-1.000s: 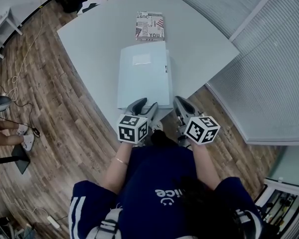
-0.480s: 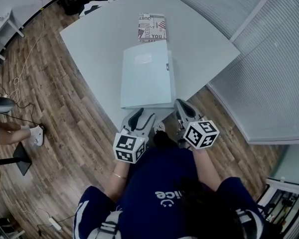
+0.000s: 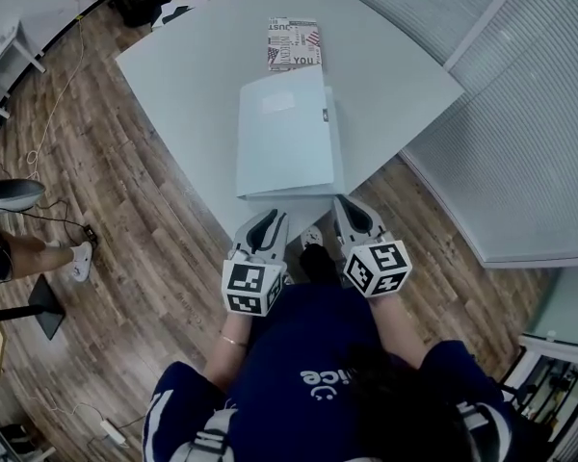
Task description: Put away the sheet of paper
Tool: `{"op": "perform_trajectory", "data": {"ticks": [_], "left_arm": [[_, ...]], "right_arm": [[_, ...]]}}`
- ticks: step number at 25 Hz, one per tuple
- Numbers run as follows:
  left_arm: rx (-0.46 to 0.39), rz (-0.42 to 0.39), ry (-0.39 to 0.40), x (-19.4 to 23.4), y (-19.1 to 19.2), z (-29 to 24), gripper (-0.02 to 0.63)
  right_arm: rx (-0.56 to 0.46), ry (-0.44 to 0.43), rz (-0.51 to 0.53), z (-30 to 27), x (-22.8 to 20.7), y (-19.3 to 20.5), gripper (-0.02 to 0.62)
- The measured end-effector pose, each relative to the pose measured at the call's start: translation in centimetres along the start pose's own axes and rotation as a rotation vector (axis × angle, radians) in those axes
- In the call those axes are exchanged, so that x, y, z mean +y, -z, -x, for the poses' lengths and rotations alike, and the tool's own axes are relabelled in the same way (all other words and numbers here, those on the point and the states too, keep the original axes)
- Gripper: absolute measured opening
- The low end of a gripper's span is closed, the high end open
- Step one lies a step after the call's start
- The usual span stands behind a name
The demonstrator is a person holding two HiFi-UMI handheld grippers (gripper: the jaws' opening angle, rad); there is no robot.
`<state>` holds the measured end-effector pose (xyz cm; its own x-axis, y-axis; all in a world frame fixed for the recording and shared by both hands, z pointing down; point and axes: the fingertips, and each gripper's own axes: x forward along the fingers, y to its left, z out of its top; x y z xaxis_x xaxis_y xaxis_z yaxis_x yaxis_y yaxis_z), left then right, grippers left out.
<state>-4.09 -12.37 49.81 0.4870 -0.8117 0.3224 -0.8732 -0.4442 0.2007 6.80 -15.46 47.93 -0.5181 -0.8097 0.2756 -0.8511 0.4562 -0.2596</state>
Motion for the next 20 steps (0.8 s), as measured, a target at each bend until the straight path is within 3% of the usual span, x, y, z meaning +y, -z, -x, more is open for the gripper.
{"op": "perform_trajectory", "data": {"ticks": [4,20], "left_arm": [[-0.025,-0.016,-0.038,0.2,-0.2,0.9,0.006],[-0.078,-0.097,-0.093,-0.3,-1.6,2.2,0.005]], "right_arm": [[0.019,0.011,0.024,0.5,0.6,0.9,0.008],[0.022,0.038,0.143,1.0,2.2,1.1,0.008]]}}
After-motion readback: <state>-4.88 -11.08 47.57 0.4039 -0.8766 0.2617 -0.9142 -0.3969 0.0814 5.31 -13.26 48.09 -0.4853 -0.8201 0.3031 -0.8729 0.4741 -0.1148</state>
